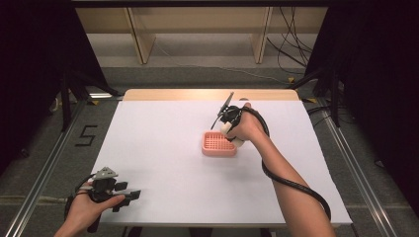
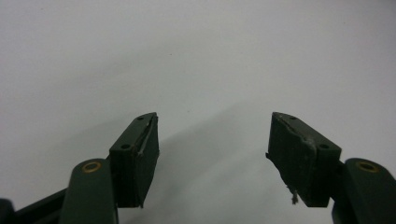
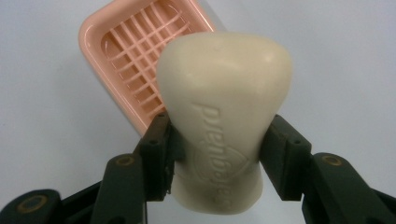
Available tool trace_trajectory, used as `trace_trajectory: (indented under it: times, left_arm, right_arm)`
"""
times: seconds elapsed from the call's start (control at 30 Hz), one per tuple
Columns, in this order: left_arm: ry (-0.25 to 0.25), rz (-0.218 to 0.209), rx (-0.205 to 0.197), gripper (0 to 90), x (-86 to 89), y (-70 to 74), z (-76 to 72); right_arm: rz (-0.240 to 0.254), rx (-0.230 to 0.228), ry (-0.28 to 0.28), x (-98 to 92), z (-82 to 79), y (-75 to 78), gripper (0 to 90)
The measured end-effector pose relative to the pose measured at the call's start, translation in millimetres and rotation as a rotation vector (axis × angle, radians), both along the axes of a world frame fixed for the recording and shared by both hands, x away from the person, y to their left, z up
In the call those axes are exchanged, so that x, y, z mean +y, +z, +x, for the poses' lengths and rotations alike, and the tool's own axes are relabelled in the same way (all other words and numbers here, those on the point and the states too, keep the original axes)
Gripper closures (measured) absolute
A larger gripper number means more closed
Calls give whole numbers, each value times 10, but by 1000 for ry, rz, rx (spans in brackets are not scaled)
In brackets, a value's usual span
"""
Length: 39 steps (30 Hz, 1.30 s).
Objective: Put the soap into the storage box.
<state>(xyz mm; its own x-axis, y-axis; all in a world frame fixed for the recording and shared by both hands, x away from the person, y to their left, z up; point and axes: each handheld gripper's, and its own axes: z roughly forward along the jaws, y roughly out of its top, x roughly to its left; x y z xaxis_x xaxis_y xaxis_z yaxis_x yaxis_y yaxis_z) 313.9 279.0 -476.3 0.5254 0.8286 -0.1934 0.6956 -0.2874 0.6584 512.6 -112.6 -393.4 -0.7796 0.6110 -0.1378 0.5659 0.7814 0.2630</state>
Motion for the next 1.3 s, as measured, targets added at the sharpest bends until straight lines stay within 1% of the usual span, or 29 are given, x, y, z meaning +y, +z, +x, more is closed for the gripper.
trace_trajectory:
  times: [0.07,0.17,0.23,0.27,0.3,0.33,0.37,0.4,0.43,0.47,0.5,0.53,0.57,0.63,0.73,0.8,0.83,0.87,0.97,1.0,1.03,1.07,1.13,1.17,1.2,1.23,1.27,1.3]
  left_arm:
    - [0,0,1,333,-1,-1,0]
    - [2,0,-2,333,-2,-1,2]
    - [7,-4,4,333,-6,-2,-2]
    - [8,-9,7,333,-10,-1,-7]
    - [8,-9,7,333,-10,-1,-7]
    - [-1,-8,3,333,-6,1,-6]
    - [1,-1,2,333,-5,1,-1]
    - [7,-6,7,333,-8,1,-6]
    - [6,-6,6,333,-8,2,-6]
    - [3,-4,4,333,-6,2,-4]
    - [3,-3,4,333,-6,2,-4]
    - [5,-5,5,333,-7,2,-5]
    - [6,-6,5,333,-8,3,-5]
    - [4,-5,4,333,-7,3,-5]
    - [4,-5,4,333,-6,3,-4]
    - [4,-5,4,333,-6,4,-4]
    - [4,-5,2,333,-5,3,-4]
    - [5,-6,4,333,-6,3,-5]
    - [3,-4,2,333,-5,5,-3]
    - [4,-5,2,333,-6,5,-4]
    - [4,-5,2,333,-5,5,-4]
    - [3,-5,2,333,-5,5,-3]
    - [3,-4,2,333,-5,4,-3]
    - [3,-4,2,333,-5,5,-3]
    - [3,-4,2,333,-5,5,-3]
    - [3,-4,2,333,-5,5,-3]
    - [4,-5,2,333,-5,5,-4]
    - [4,-5,2,333,-5,6,-4]
  right_arm:
    - [-4,-1,-10,15,-1,-9,504]
    - [-3,-5,5,37,11,-16,504]
    - [-4,-3,11,50,12,-7,504]
    - [-6,-3,-6,75,5,-5,504]
    - [-6,-3,-6,75,5,-5,504]
    - [-6,-7,11,71,13,-6,504]
    - [-6,-9,17,77,19,-10,504]
    - [-6,0,-5,91,8,-13,504]
    - [-6,-6,2,92,14,-21,504]
    - [-7,-19,33,83,35,-28,504]
    - [-13,-14,23,97,27,-23,504]
    - [-2,-7,10,108,16,-24,504]
    - [-5,-4,6,115,15,-23,504]
    - [-5,-14,35,113,33,-28,504]
    - [4,-10,10,136,18,-25,504]
    - [-6,-12,26,132,38,-30,504]
    - [-10,-15,9,140,29,-31,504]
    - [-10,-15,9,140,29,-31,504]
    - [-5,-13,19,149,40,-37,504]
    - [6,-12,14,156,36,-41,504]
    - [4,-19,31,149,50,-46,504]
    - [5,-13,24,158,45,-41,504]
    - [3,-16,30,162,50,-48,504]
    - [10,-17,17,175,45,-55,504]
    - [5,-25,44,167,66,-63,504]
    - [5,-25,44,167,66,-63,504]
    - [6,-19,15,192,48,-65,504]
    - [6,-19,15,192,48,-65,504]
